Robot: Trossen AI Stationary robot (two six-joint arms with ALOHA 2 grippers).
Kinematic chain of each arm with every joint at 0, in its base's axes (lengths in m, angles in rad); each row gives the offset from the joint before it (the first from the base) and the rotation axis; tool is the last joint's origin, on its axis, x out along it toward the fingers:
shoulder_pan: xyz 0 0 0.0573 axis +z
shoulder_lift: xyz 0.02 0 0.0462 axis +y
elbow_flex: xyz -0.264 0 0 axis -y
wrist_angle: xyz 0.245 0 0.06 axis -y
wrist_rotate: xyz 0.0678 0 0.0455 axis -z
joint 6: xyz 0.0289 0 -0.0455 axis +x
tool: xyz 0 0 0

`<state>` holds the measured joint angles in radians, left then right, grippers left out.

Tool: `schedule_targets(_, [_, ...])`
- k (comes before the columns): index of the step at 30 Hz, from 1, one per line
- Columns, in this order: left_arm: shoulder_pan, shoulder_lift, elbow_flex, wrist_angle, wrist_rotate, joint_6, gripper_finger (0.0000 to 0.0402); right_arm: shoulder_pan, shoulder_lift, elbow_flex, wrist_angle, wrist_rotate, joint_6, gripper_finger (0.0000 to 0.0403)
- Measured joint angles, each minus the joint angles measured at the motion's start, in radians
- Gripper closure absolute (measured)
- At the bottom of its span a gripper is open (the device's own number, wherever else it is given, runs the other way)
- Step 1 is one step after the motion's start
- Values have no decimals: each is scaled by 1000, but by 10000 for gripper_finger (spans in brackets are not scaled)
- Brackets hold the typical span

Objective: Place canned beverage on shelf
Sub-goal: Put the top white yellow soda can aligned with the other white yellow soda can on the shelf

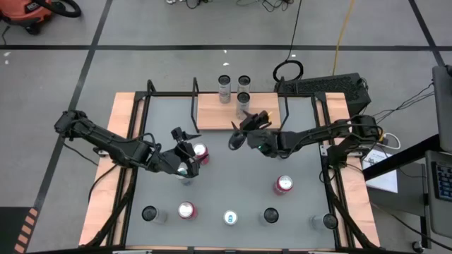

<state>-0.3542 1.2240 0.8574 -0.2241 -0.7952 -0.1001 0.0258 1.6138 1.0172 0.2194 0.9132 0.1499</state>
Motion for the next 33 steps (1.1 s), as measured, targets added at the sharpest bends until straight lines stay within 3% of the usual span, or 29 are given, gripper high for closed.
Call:
schedule_targets(4, [0,27,0,15,4,0,36,3,58,0,-72,8,32,197])
schedule_targets(13, [0,60,0,28,5,1,36,-23,186,0,-59,103,56,324])
schedule_targets(19, [0,59,0,34,5,1,36,-75,252,0,-55,49,75,394])
schedule_targets(33, [0,59,0,32,4,2,36,-125,266,0,-6,0,75,401])
